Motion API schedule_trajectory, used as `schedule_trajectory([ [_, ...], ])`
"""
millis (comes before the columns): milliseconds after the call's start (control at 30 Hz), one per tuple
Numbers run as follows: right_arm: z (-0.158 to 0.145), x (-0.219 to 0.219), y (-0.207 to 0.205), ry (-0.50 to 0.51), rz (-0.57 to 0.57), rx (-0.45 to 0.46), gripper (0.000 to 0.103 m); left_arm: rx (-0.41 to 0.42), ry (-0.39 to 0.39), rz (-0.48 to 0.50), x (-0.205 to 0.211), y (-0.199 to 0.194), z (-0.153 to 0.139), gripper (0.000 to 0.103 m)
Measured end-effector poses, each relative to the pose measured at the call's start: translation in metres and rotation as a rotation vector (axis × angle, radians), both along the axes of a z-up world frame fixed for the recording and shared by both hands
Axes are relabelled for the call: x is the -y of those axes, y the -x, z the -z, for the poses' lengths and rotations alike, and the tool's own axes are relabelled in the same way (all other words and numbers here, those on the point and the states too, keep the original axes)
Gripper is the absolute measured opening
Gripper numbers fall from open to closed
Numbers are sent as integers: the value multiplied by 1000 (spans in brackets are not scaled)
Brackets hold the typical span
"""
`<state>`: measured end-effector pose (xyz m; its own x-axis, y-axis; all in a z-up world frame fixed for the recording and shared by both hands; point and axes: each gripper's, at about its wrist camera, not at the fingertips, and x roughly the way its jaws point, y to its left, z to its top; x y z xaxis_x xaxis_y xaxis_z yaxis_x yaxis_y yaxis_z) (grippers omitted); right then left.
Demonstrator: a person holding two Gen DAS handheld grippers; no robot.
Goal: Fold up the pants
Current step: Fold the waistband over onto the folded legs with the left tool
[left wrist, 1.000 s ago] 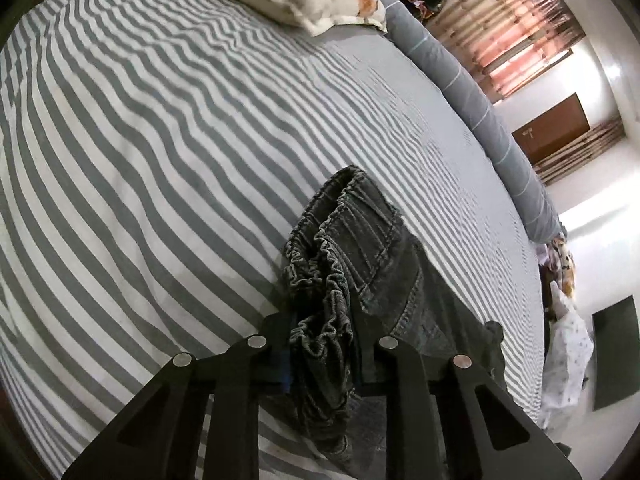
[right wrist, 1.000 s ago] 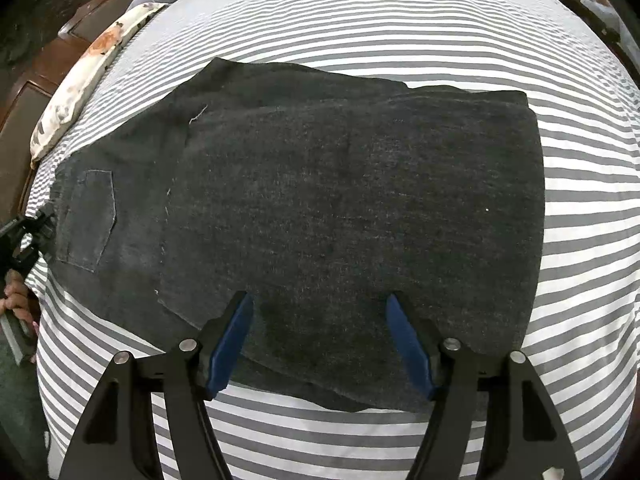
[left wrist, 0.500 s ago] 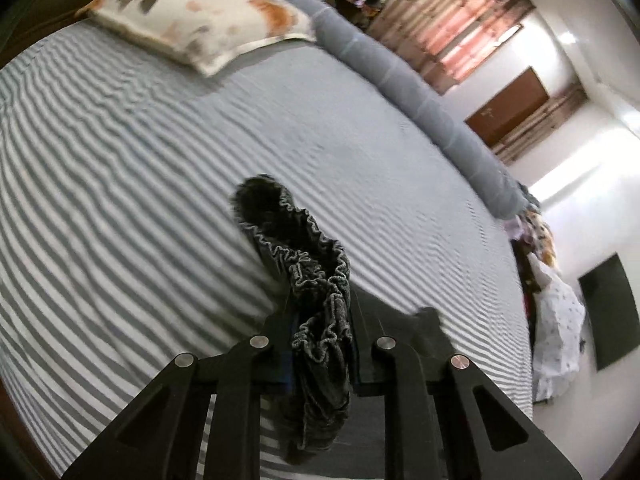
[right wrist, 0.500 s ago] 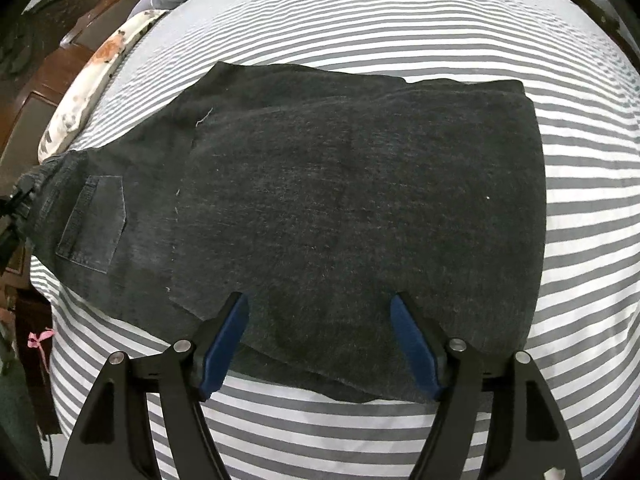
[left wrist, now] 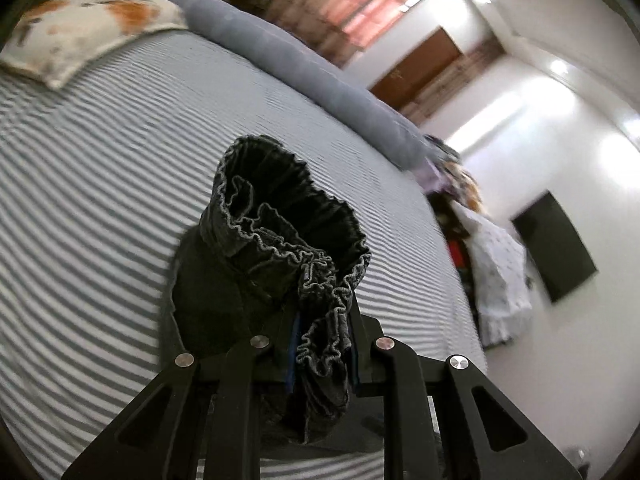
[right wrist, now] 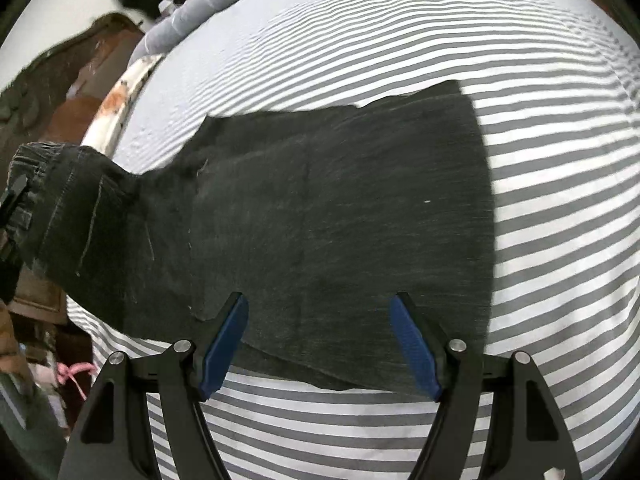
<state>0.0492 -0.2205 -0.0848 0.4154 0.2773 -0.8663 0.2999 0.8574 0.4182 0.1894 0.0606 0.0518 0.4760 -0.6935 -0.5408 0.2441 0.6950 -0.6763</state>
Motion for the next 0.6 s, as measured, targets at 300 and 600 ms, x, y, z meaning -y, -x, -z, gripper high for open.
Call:
schedule_trajectory([
  [300, -13, 67, 25, -77, 130, 56, 72, -30, 47, 219, 114, 17, 4, 19],
  [600, -13, 128, 51, -129, 244, 94, 72, -76, -179, 372, 214, 32, 54, 19],
])
